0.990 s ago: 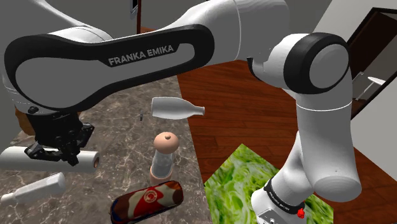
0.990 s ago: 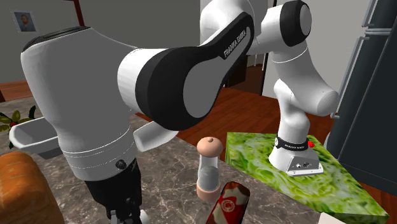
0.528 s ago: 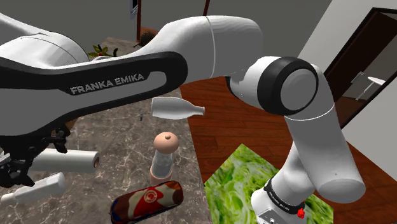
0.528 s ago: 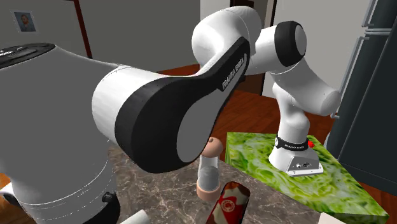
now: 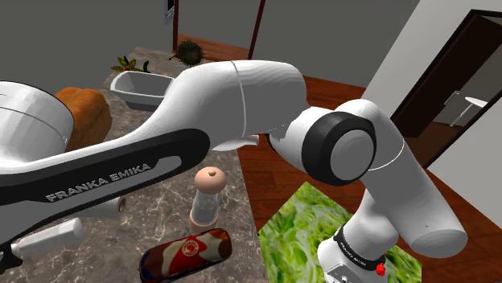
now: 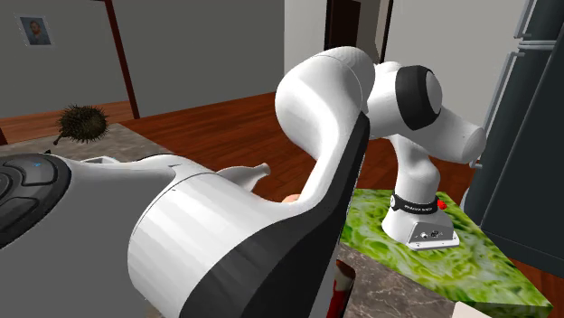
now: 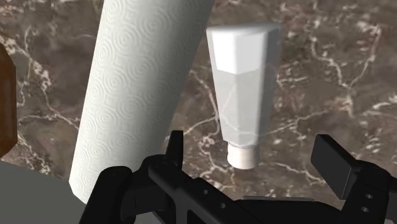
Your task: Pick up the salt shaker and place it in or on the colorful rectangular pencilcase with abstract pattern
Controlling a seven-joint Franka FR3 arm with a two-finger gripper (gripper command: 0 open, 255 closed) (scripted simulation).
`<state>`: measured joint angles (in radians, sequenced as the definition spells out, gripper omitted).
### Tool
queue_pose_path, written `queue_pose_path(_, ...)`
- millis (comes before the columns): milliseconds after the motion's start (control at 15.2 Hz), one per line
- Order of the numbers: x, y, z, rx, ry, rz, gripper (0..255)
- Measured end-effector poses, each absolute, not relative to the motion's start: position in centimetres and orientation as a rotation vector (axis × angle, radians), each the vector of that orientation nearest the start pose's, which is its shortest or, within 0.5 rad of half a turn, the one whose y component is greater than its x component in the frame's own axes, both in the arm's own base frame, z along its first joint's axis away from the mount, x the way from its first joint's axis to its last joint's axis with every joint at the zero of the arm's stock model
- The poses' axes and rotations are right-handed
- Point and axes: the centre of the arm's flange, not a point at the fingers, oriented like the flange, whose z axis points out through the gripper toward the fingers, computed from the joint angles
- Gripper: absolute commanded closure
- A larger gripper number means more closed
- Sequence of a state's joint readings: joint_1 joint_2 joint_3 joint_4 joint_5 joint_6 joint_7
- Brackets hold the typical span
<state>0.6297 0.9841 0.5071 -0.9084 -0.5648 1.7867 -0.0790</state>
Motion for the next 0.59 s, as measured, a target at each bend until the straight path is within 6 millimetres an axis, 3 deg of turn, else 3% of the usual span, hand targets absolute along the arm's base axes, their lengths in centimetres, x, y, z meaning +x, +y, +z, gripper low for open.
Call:
queue_pose_path(330, 50.7, 59.7, 29.8, -2.74, -1.783, -0.073, 0)
queue_pose_path(594, 50.7, 59.6, 29.5, -2.74, -1.783, -0.074, 0)
